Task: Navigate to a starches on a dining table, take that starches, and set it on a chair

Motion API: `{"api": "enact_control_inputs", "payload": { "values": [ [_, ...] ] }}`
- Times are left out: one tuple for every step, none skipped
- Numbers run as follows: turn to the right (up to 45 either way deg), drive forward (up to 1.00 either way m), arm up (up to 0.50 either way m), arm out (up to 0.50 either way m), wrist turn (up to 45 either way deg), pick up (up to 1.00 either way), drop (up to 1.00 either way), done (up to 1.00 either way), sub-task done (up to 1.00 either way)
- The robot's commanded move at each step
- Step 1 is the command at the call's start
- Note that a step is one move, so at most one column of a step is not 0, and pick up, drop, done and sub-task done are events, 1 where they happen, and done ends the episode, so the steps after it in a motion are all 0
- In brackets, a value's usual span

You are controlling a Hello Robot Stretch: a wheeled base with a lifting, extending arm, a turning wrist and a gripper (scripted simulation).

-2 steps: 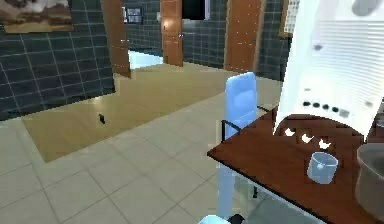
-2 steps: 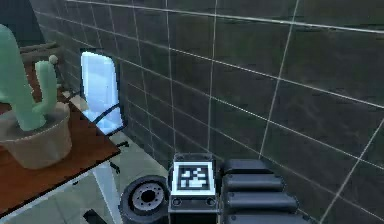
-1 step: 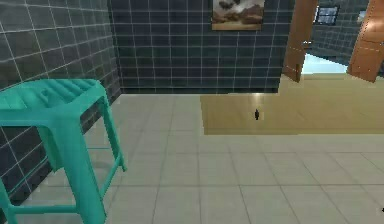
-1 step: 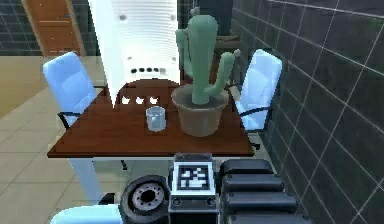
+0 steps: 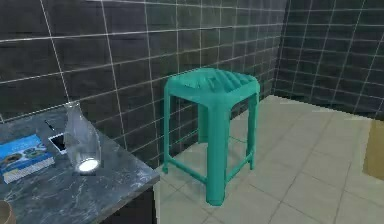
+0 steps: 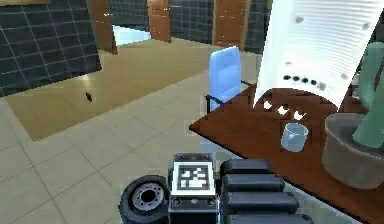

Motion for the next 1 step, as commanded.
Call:
{"api": "enact_control_inputs", "payload": {
  "values": [
    [45.0, 0.00, 0.00, 0.00, 0.0, 0.00, 0.00, 0.00, 0.00]
  ]
}}
